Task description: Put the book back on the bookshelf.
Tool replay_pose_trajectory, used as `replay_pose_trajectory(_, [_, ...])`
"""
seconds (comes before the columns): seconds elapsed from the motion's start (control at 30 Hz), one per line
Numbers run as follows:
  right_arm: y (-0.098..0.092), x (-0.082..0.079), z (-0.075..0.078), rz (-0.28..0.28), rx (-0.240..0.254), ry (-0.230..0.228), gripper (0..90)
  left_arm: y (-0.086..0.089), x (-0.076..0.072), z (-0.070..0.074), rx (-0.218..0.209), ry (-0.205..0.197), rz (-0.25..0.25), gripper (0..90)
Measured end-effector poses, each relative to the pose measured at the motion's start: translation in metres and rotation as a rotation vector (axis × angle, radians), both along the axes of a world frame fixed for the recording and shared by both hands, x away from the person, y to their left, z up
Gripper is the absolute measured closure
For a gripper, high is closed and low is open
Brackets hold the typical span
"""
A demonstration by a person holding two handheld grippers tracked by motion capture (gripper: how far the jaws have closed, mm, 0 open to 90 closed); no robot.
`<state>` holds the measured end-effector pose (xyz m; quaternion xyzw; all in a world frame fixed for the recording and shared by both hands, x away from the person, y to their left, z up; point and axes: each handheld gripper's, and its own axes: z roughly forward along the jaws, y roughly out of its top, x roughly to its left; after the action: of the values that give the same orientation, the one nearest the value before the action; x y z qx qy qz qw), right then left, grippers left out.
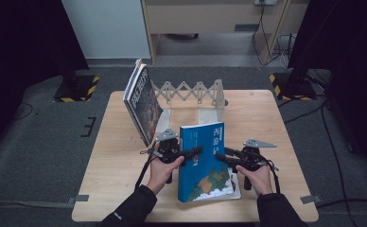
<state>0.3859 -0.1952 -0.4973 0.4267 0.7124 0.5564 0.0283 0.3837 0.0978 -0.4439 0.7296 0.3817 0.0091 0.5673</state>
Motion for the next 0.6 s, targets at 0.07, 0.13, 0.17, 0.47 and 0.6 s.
replay_pose_trajectory(0.07, [0.002, 0.0, 0.0, 0.011, 0.006, 0.004, 45.9, -0.001, 0.0, 0.0, -0.003, 0.008, 0.003, 58.2])
replay_pose_trajectory(0.13, [0.001, 0.0, 0.001, 0.007, 0.006, 0.008, 50.3, -0.001, 0.0, 0.001, -0.003, 0.016, 0.005, 58.5])
replay_pose_trajectory(0.17, [0.0, 0.0, 0.002, -0.004, 0.011, 0.01, 52.2, -0.001, 0.001, 0.001, -0.008, 0.021, 0.004, 58.7])
replay_pose_trajectory(0.47, [-0.007, 0.0, 0.019, -0.077, 0.059, -0.1, 60.5, -0.008, -0.002, 0.018, -0.037, -0.059, -0.008, 60.1])
replay_pose_trajectory(0.6, [-0.011, -0.003, 0.023, -0.097, 0.075, -0.139, 61.4, -0.014, -0.004, 0.021, 0.001, -0.116, -0.044, 58.8])
